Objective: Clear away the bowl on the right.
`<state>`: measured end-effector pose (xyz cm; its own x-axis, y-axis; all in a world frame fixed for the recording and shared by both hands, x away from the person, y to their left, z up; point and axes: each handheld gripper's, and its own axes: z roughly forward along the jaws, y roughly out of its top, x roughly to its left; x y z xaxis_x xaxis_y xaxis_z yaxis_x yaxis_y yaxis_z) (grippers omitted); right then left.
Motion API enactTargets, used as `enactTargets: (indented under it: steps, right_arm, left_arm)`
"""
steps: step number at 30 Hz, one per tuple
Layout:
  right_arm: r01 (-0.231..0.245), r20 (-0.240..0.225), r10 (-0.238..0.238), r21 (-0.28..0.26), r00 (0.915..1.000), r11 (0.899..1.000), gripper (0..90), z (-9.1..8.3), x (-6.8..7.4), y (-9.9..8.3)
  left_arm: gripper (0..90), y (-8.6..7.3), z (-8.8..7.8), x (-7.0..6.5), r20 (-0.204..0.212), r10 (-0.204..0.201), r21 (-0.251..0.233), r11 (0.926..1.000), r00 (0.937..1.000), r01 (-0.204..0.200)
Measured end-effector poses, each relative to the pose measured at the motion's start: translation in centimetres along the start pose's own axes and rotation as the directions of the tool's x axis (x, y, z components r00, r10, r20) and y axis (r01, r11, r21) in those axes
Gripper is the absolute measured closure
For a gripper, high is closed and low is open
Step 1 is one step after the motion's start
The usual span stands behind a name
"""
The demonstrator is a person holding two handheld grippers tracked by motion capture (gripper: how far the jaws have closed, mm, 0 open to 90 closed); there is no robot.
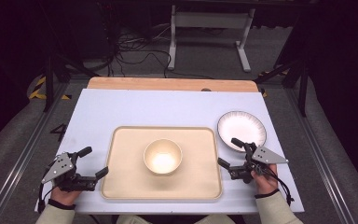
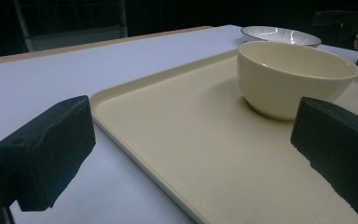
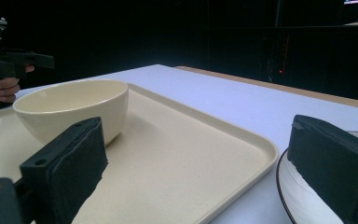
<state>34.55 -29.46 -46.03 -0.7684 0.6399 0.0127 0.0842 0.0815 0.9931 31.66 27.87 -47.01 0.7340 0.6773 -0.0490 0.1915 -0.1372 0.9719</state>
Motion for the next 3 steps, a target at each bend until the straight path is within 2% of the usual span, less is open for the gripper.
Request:
enactTargets:
  steps: [3]
  right_arm:
    - [0.0,-0.002,0.0,0.0,1.0,1.0,4.8,0.03,0.01,0.0]
  left_arm:
    - [0.4,0.0,0.0,-0.01,0.0,0.001,0.001,1.0,1.0,-0.001]
